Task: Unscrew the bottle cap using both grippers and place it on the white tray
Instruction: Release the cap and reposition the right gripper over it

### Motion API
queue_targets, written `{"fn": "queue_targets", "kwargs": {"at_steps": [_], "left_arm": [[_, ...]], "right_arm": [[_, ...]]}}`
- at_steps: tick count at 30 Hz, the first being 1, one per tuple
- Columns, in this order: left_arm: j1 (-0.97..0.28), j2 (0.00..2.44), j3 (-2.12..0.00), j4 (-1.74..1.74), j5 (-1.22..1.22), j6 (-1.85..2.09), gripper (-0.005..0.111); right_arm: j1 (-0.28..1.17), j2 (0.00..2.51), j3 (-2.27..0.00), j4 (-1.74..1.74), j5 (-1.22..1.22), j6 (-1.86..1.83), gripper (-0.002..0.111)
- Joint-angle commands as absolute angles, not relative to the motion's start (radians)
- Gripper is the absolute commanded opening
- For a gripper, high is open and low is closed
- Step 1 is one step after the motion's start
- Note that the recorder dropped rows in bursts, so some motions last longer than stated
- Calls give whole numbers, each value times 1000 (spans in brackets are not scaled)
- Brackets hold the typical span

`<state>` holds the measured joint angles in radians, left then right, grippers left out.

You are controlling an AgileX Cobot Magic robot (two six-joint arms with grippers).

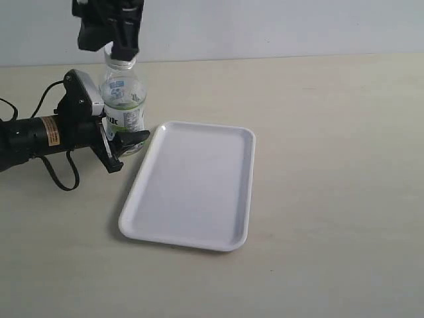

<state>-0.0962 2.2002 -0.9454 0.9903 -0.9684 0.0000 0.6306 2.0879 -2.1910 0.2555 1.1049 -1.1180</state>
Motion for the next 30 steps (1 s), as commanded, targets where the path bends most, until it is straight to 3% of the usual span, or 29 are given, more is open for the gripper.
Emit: {"fn": "queue_targets", "kwargs": {"at_steps": [1,5,11,30], "left_arm": [[-101,2187,-945,985,-985,0,0],[-101,2187,-945,985,-985,0,0],[-101,2187,-945,985,-985,0,0],[-101,2187,-945,985,-985,0,0]], "right_arm": [[628,2074,-2193,43,1097,-543,51],[628,2107,-2193,-19,1106,-371,52],[628,2131,-2193,52,1105,-373,72],[628,2190,-2193,19,1038,-366,66]]}}
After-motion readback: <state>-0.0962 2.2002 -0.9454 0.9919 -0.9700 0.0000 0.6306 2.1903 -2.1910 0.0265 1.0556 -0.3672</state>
